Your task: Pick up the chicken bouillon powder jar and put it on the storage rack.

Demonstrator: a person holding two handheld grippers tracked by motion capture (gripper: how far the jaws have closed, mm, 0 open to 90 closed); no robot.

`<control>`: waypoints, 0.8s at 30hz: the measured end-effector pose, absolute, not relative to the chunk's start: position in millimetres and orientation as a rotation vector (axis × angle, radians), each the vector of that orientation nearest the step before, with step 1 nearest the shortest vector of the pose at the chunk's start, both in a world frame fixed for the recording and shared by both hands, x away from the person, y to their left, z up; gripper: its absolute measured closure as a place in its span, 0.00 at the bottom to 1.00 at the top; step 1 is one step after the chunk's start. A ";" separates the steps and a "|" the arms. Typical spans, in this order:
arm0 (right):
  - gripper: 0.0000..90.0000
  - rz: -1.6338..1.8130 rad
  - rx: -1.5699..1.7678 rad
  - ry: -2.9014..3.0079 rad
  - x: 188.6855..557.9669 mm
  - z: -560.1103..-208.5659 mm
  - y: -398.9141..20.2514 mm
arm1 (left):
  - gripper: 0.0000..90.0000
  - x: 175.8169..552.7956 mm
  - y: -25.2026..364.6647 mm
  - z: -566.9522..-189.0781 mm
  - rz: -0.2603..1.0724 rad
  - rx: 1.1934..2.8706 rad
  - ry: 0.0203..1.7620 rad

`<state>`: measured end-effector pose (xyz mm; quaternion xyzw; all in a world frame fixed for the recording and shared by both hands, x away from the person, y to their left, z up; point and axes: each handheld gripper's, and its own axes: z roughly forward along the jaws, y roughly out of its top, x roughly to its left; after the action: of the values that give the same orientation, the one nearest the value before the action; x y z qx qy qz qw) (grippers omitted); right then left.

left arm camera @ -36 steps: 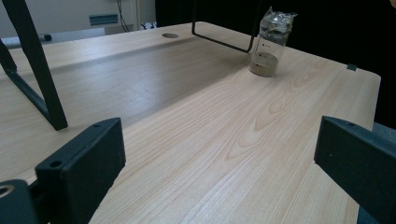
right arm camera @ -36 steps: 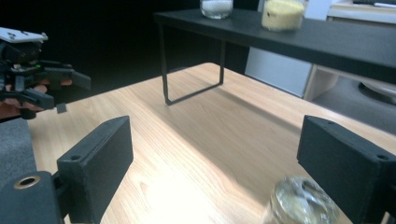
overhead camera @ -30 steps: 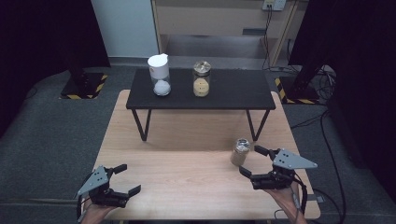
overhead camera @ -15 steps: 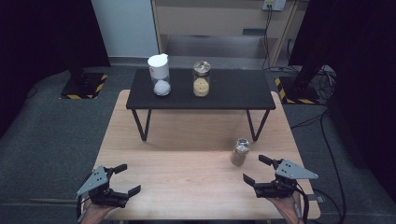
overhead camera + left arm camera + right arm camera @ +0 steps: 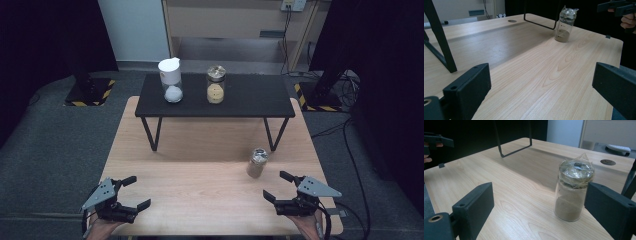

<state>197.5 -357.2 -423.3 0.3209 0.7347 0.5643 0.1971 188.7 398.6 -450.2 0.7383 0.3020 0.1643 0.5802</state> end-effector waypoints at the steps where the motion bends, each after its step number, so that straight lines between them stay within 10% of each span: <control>1: 0.10 1.578 0.898 2.054 196.8 -423.6 -357.3 | 0.01 188.9 398.4 -450.3 0.384 1.726 0.705; 24: 0.10 1.566 0.908 2.021 190.3 -432.2 -360.3 | 0.01 190.0 396.1 -449.1 0.381 1.738 0.693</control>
<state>190.3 -360.3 -432.2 0.3269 0.7278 0.5641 0.2128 190.0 396.1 -449.1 0.7428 0.2964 0.1627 0.5779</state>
